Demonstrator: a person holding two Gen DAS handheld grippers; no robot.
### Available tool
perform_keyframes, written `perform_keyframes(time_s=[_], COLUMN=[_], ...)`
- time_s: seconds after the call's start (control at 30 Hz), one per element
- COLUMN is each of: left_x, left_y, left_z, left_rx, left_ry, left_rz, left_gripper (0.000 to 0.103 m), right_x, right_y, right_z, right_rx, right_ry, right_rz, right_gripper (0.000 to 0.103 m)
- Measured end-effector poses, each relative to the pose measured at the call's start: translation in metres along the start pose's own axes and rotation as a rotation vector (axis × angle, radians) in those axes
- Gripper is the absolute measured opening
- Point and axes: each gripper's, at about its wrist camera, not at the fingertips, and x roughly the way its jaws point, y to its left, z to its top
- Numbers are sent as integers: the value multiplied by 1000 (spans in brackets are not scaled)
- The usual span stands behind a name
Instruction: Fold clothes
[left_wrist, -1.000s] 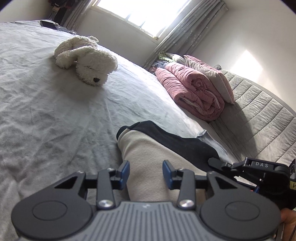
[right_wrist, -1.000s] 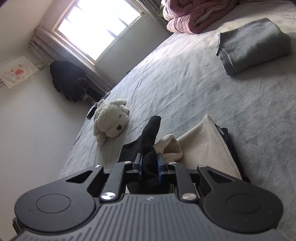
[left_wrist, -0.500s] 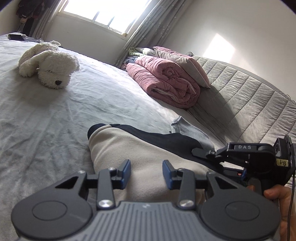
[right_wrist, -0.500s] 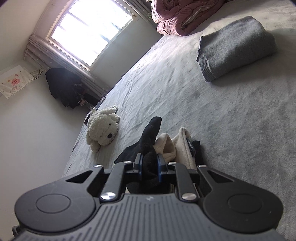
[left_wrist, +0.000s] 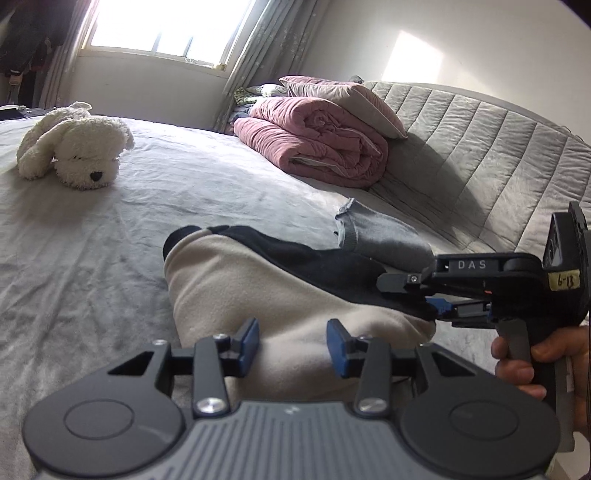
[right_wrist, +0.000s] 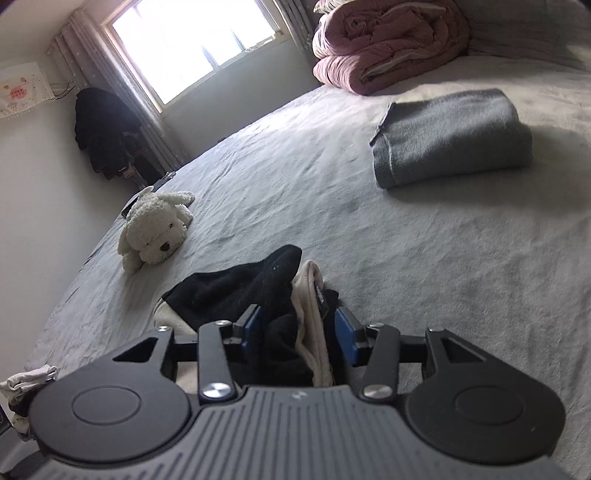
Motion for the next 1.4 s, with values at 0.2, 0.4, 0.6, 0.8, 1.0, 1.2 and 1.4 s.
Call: perform_keyframes(time_s=[0.2, 0.4, 0.6, 0.8, 1.0, 1.2, 1.4], left_x=[-8, 0, 7, 10, 6, -5, 9], left_y=[-10, -21, -25, -27, -26, -20, -20], left_z=[5, -1, -18, -27, -20, 0, 0], left_rx=[52, 121, 191, 225, 207, 146, 148], left_ry=[-61, -18, 45, 62, 63, 14, 19], left_rz=[-5, -43, -54, -57, -62, -91, -106], left_gripper=[33, 31, 31, 31, 31, 35, 39], right_x=[-16, -25, -13, -4, -11, -25, -22], right_y=[22, 47, 48, 49, 50, 44, 42], right_z=[-2, -22, -47, -69, -71, -49, -28], right_rx=[-165, -370, -499, -607, -613, -483, -423], right_ry=[-84, -118, -27, 3, -36, -74, -150], right_rz=[-4, 11, -25, -85, -78, -5, 29], right_gripper=[21, 21, 19, 13, 16, 35, 38])
